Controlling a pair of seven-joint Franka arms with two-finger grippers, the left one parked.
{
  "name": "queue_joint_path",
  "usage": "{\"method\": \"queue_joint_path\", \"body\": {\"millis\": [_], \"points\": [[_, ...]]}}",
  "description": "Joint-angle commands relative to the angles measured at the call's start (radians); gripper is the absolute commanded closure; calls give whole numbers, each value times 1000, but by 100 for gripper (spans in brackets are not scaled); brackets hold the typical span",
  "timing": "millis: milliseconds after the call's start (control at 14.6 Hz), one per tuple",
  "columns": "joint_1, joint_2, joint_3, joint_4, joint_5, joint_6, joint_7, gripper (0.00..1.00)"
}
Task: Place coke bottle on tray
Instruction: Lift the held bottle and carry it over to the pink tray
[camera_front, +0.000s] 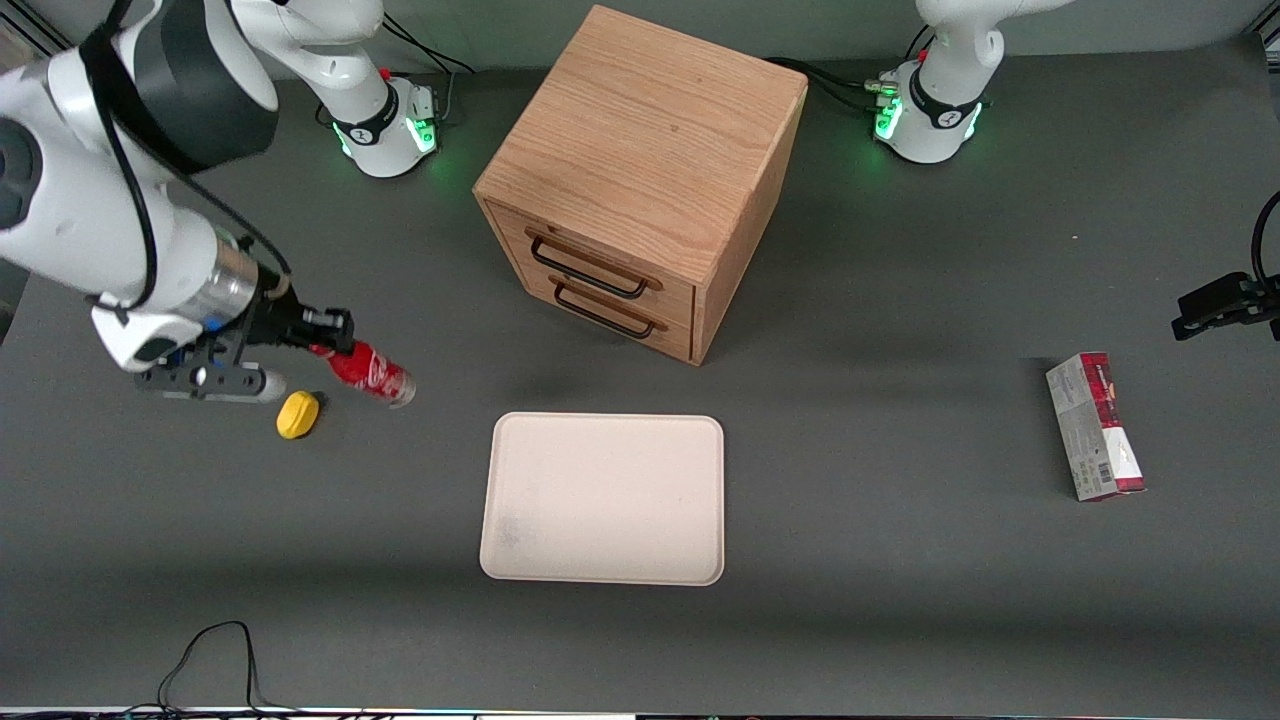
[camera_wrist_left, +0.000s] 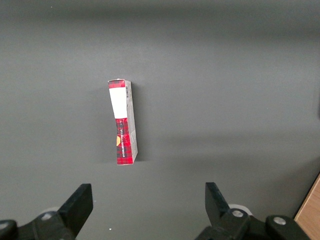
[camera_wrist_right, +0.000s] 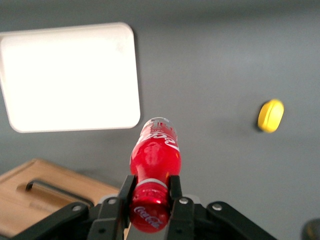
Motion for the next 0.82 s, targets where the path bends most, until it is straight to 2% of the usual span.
{"method": "queue_joint_path", "body": {"millis": [0,274,615,752], "points": [[72,226,14,315,-92,-64,61,100],[135,404,12,495,-117,-14,66,100],[197,518,12,503,-210,143,106,100],[210,555,8,503,-220,177,115,100]]}}
